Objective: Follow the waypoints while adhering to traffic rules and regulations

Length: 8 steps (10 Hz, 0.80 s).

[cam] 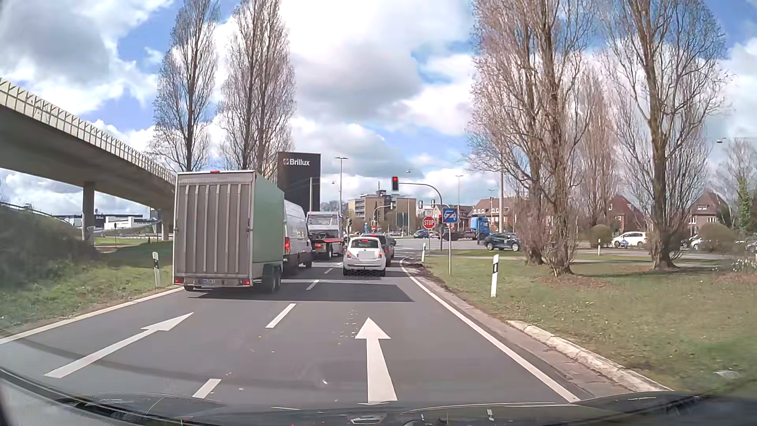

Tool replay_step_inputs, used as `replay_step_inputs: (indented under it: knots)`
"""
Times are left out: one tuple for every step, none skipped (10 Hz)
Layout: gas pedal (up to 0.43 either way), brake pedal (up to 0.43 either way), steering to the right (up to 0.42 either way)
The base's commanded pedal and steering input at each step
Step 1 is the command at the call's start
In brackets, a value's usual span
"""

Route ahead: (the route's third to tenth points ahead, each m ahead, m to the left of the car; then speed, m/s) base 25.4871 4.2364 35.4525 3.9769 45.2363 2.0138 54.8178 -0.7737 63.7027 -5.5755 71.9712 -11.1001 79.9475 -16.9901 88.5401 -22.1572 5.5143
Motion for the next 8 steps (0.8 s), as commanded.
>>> replay_step_inputs:
  knots:
    - [0.000,0.000,-0.025]
    - [0.000,0.000,-0.026]
    - [0.000,0.000,-0.029]
    - [0.000,0.000,-0.034]
    - [0.000,0.000,-0.038]
    - [0.000,0.000,-0.041]
    - [0.000,0.000,-0.045]
    - [0.000,0.000,-0.049]
